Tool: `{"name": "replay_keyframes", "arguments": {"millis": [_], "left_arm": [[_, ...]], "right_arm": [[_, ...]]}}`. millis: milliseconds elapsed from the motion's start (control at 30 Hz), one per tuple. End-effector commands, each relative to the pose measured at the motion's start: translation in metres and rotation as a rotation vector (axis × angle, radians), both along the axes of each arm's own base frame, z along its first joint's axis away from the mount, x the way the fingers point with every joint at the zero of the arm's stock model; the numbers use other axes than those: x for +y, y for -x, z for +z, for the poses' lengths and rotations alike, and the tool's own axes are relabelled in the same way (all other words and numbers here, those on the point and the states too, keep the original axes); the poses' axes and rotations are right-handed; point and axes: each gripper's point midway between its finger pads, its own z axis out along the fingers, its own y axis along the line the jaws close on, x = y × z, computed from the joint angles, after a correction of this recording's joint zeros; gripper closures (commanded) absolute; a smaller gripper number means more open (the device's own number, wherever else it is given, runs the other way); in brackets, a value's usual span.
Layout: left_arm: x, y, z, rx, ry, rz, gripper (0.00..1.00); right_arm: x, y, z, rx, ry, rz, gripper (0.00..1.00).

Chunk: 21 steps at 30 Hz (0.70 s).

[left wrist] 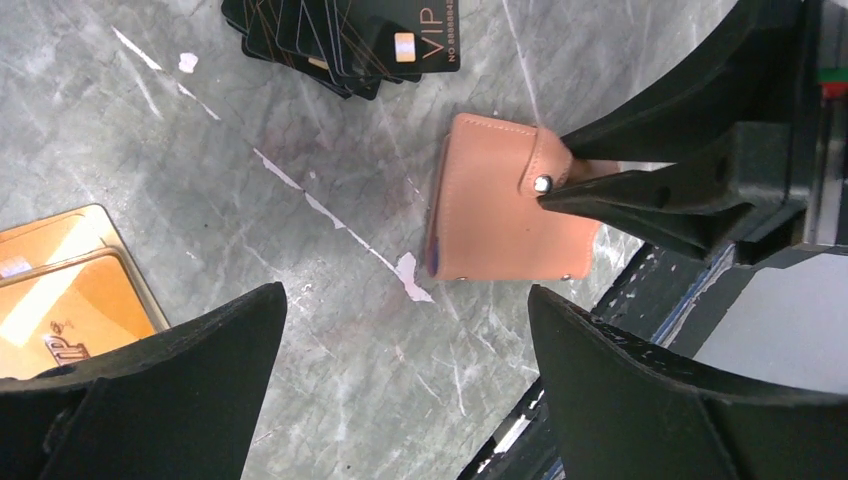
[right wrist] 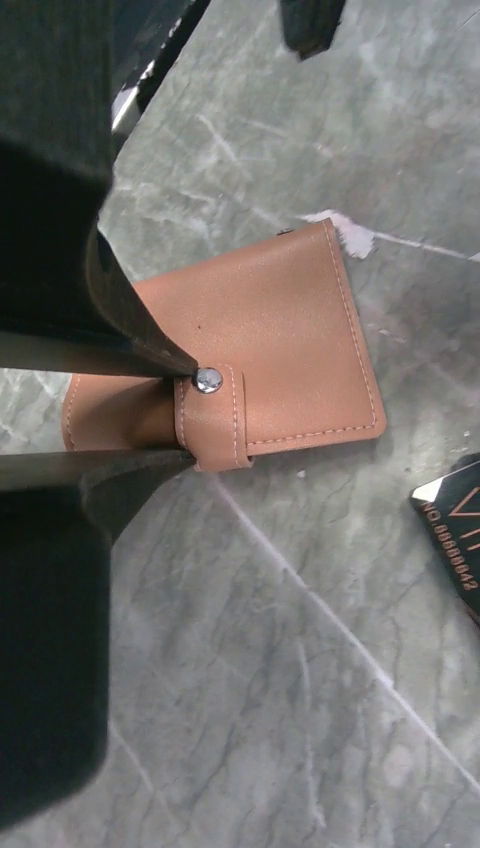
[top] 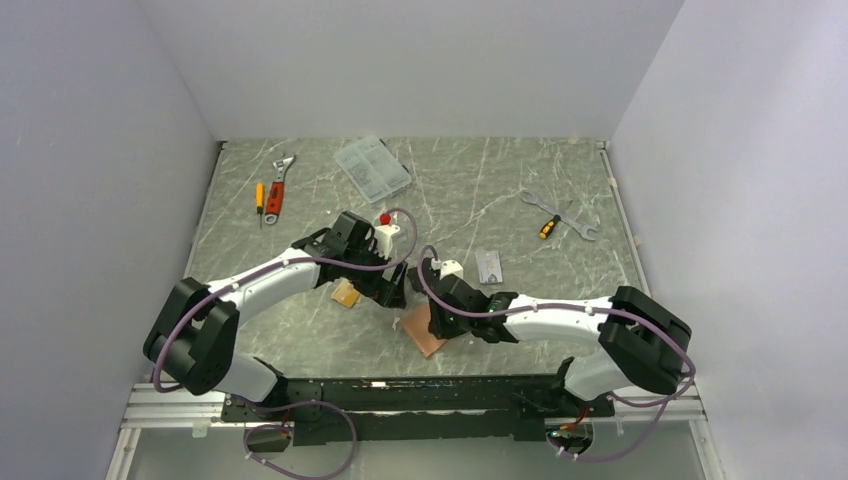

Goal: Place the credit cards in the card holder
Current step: Pick up the card holder from the center of the board.

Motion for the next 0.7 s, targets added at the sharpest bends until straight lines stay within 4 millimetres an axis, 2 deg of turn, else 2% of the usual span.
{"name": "replay_keyframes", "arguments": {"millis": [0,133,200,333,433,667], "left_arm": [[-0.010,-0.002,0.007,-0.017,0.058,-0.028,0.04],[-0.012,-0.004,0.004,-0.031,0.062,-0.044,0.10],[-0.014,-0.003,0.002,-0.029,0.075,-0.061,0.16],[-0.019,0.003,-0.004,-0.012,0.110,-0.099,0.27],[-0.024,0.003,0.000,0.007,0.142,-0.100,0.26],[-0.028,-0.007,0.031,0.117,0.280,-0.037,0.18]], "right_arm": [[0.000,-0.012,-0.007,0.004,-0.021,-0.096,0.80],[0.000,-0.021,-0.001,0.022,-0.098,-0.140,0.91],[-0.001,-0.022,0.002,0.019,-0.125,-0.138,1.00],[0.003,-0.018,0.014,0.009,-0.205,-0.095,1.00],[0.003,-0.017,0.025,-0.019,-0.244,-0.075,1.00],[0.005,-0.023,0.062,-0.086,-0.347,-0.090,1.00]]}}
